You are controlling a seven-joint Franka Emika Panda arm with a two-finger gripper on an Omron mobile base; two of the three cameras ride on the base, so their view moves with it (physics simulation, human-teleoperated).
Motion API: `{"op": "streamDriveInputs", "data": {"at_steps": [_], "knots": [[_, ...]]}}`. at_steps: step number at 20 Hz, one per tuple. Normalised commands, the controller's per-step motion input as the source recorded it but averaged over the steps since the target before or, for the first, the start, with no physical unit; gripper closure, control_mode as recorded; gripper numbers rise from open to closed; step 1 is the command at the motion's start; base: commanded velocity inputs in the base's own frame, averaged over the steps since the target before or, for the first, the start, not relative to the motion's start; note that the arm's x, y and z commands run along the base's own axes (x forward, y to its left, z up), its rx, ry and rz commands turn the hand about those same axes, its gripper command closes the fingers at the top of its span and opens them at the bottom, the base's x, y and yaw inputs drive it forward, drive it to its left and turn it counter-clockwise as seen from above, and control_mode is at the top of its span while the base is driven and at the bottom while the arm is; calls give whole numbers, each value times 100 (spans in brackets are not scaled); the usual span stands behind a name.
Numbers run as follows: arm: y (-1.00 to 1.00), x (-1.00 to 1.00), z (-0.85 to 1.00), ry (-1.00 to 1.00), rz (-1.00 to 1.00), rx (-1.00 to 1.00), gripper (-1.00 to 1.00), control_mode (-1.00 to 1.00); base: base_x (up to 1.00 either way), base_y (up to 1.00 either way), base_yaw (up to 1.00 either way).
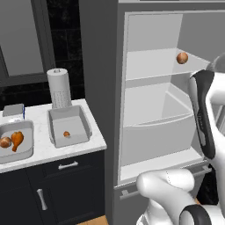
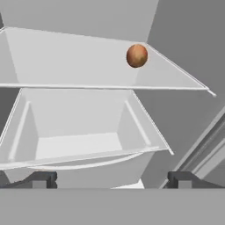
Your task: Place one onion and one chicken drumstick in each tupperware on the nearby counter, to pack two identical lunches.
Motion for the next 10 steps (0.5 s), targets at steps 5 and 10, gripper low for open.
{"op": "streamDriveInputs", "data": {"at_steps": [5,10], "knots": [[-42,26,42,-1,-8,0,-100,-100,0,0,0],[-13,49,2,0,-3,1,-100,-100,0,0,0]]}}
